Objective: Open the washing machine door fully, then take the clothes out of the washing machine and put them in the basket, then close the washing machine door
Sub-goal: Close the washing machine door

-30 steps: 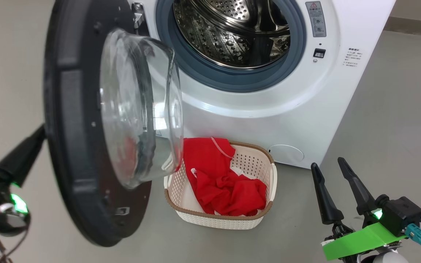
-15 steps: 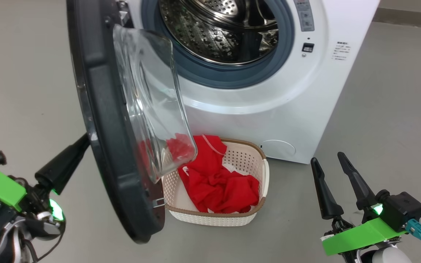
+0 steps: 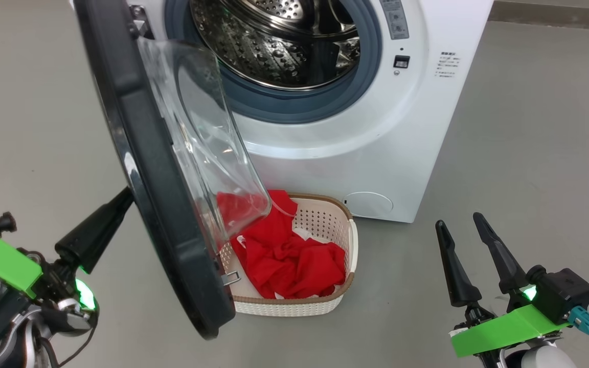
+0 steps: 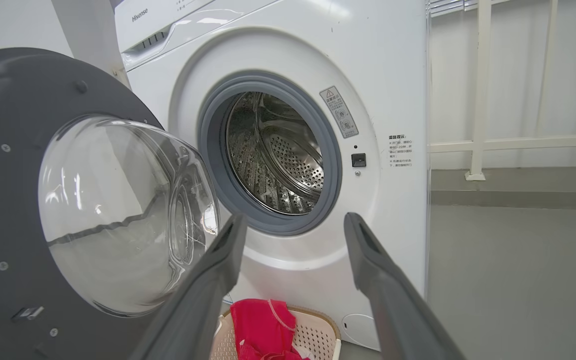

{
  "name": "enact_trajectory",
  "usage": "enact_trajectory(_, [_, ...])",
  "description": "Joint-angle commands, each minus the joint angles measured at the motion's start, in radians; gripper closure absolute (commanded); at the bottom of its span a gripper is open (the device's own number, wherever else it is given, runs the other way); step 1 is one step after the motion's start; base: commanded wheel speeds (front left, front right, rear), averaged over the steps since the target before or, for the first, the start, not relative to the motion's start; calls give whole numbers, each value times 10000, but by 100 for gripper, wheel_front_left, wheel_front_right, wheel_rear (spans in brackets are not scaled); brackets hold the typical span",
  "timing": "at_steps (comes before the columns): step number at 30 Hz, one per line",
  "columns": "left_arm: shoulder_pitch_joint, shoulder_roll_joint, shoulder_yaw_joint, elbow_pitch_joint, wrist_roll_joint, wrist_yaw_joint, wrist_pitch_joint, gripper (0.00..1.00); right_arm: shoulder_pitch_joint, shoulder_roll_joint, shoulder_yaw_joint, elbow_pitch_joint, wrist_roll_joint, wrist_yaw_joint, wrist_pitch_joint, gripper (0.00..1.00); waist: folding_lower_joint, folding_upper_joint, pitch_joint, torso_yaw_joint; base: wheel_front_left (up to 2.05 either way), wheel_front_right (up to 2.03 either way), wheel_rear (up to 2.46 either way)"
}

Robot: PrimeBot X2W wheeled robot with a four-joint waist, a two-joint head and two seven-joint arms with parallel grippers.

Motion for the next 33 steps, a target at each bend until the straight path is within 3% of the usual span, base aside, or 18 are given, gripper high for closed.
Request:
enact_trajectory(1, [-35, 182, 218, -249, -172, -96, 14, 100, -427, -11, 219, -240, 72, 75, -63, 0, 0, 0, 14, -41, 0, 0, 0])
enact_trajectory(6, [80, 198, 377, -235, -181, -245, -198, 99, -431, -11, 168, -254, 75, 75, -63, 0, 0, 0, 50, -38, 0, 0, 0])
enact_trajectory(7, [100, 247, 420, -242, -91, -342, -289, 30, -431, -11, 168, -256, 76, 75, -63, 0, 0, 0, 56, -28, 0, 0, 0])
enact_trajectory(8, [119, 287, 472, -234, -20, -465, -379, 0, -431, -11, 176, -260, 78, 75, -63, 0, 0, 0, 62, -17, 0, 0, 0])
enact_trajectory(11, [203, 596, 656, -258, 650, -1210, -1019, 0, -433, -11, 234, -261, 84, 75, -63, 0, 0, 0, 87, 16, 0, 0, 0])
enact_trajectory(16, [627, 1284, 607, -40, 3261, -2921, -3189, 0, -465, -11, 253, -269, 70, 75, -63, 0, 0, 0, 151, 71, 0, 0, 0])
enact_trajectory(19, [905, 1685, 321, 200, 5104, -3495, -4799, 0, -491, -11, 252, -263, 68, 75, -63, 0, 0, 0, 179, 112, 0, 0, 0])
enact_trajectory(23, [1306, 2033, -414, 480, 7011, -3722, -6956, 0, -507, -11, 234, -250, 58, 75, -63, 0, 0, 0, 185, 165, 0, 0, 0])
enact_trajectory(29, [1728, 2534, -1696, 1119, 9043, -3761, -9717, 0, -497, -11, 317, -243, 29, 75, -63, 0, 0, 0, 187, 225, 0, 0, 0])
enact_trajectory(33, [1822, 2424, -2068, 1547, 9869, -3756, -10645, 0, -490, -10, 390, -229, 42, 75, -63, 0, 0, 0, 165, 210, 0, 0, 0])
